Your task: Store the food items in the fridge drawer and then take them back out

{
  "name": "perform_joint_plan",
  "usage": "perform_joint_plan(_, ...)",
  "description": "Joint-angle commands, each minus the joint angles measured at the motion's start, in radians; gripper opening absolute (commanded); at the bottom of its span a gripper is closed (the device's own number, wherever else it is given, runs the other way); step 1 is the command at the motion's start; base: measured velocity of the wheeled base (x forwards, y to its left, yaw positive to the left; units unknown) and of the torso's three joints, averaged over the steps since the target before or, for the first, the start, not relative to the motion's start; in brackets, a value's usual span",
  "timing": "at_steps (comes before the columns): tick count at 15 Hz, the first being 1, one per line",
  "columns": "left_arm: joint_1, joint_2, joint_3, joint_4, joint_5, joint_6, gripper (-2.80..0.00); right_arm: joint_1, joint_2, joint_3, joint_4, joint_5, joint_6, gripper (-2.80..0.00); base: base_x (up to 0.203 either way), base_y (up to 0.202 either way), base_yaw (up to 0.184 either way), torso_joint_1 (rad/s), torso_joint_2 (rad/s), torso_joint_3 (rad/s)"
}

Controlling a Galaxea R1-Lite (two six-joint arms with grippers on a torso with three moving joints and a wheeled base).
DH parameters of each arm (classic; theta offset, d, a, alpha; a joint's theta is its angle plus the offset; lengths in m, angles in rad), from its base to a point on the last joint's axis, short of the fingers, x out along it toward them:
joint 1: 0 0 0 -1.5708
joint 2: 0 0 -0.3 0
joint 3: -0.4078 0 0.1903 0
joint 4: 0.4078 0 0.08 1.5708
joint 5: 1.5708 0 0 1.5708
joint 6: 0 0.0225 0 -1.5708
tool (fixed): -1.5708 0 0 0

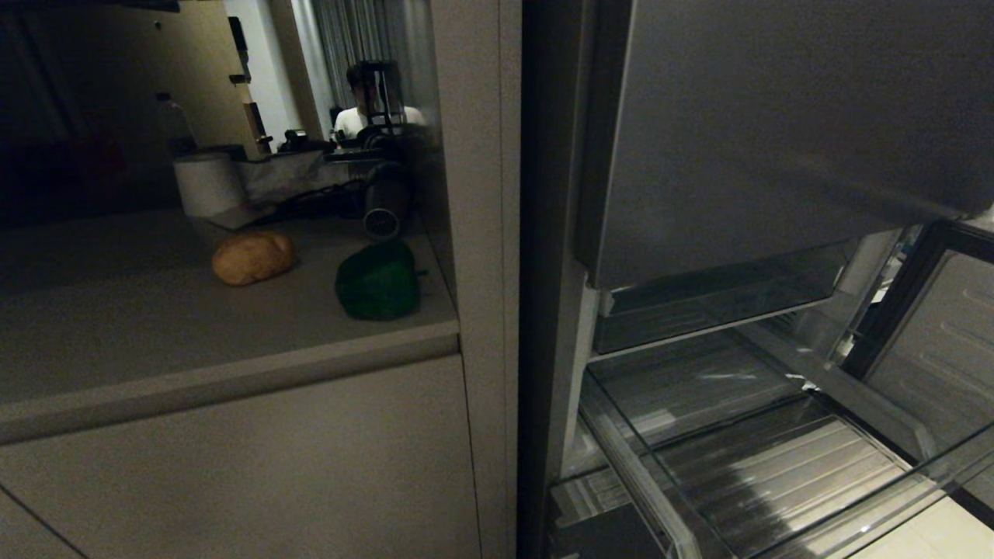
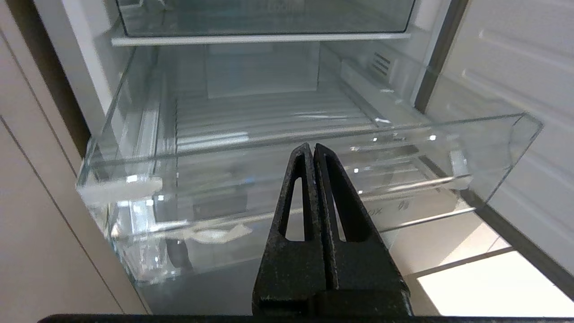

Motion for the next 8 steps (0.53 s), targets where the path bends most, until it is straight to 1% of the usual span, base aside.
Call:
perform_joint_plan(1,0.000,0.001,0.000,0.000,0.000,-0.001,-2.80,0.000,0.000,0.031,-0.001,0.000,-0.001,-2.80,0.000,0.000,0.000,0.159,-0.34,-0.183)
perform_joint_plan(4,0.000,0.001,0.000,-0.002,0.000,-0.001,-2.80,0.000,0.000,0.031,-0.001,0.000,-0.001,-2.80,0.000,0.000,0.000,0.146,-0.32,-0.174)
perform_joint_plan(8,0.000,0.001,0.000,-0.001,0.000,0.000,-2.80,0.000,0.000,0.031,-0.001,0.000,0.001,-2.80,0.000,0.000,0.000,0.008,-0.01,-0.007)
